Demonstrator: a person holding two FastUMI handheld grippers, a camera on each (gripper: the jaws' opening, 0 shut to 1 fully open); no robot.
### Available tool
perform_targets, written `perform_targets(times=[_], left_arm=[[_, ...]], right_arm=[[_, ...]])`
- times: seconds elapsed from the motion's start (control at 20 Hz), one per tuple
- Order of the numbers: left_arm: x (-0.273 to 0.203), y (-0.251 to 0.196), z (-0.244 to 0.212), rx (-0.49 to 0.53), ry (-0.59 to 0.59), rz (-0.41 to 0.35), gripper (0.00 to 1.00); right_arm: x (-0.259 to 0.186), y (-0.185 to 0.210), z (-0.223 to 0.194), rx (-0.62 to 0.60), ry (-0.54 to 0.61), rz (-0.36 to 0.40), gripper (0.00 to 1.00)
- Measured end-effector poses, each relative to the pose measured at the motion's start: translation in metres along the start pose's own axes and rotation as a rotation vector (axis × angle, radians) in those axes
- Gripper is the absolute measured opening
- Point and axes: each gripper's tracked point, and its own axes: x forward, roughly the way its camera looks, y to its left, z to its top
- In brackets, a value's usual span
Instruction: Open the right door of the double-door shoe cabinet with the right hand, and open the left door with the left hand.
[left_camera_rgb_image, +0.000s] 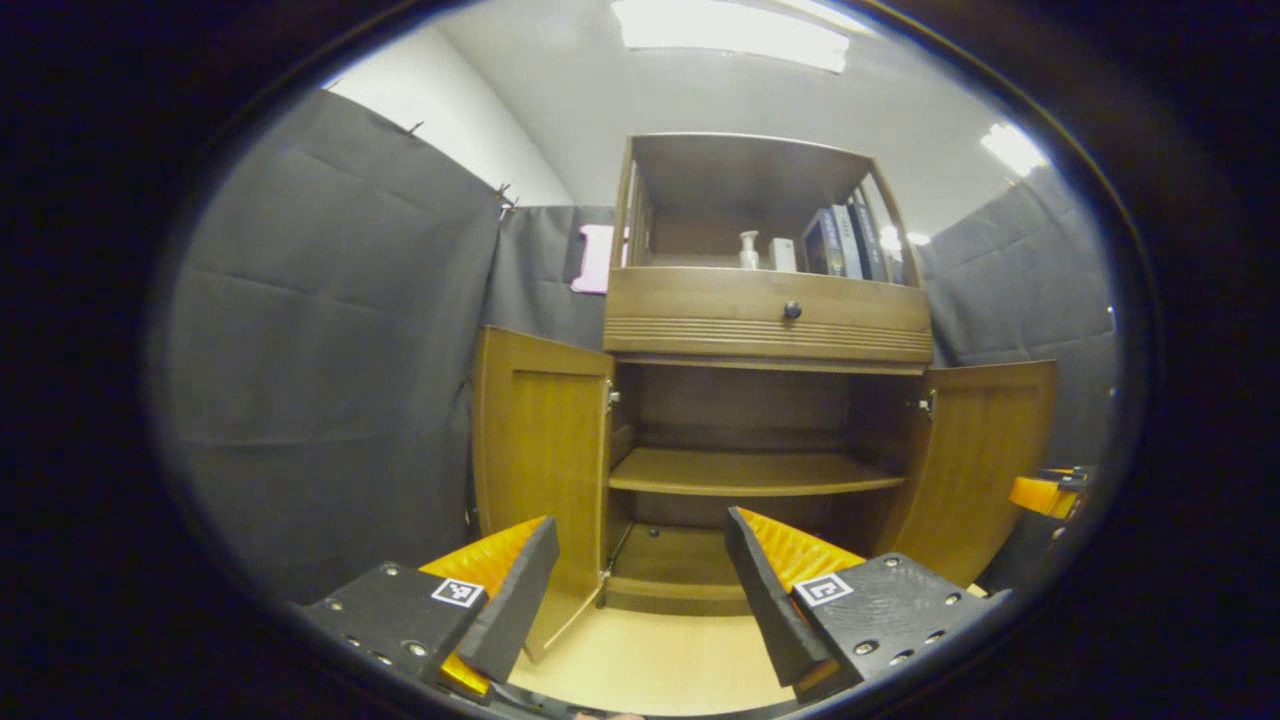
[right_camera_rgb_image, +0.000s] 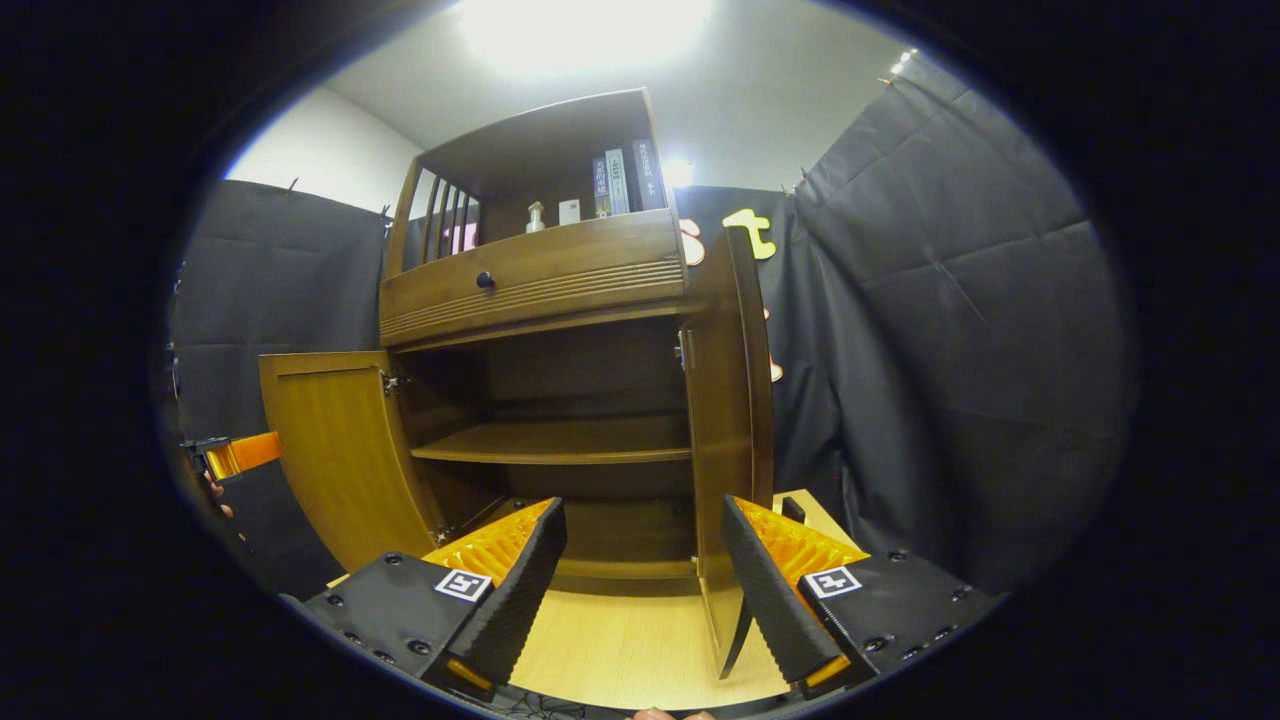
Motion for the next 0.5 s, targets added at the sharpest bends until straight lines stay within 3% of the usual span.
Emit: perform_targets(times=[0.15, 0.35, 0.5], left_arm=[[0.018, -0.009, -0.004, 0.003, -0.010, -0.054, 0.96], [0.023, 0.012, -0.021, 0.027, 0.003, -0.061, 0.96], [0.025, 0.045, -0.035, -0.009, -0.017, -0.001, 0.96]], right_arm=[[0.003, 0.014, 0.000, 0.012, 0.007, -0.029, 0.98], [0.009, 0.034, 0.007, 0.017, -0.009, -0.076, 0.98], [0.016, 0.048, 0.001, 0.013, 0.007, -0.122, 0.98]])
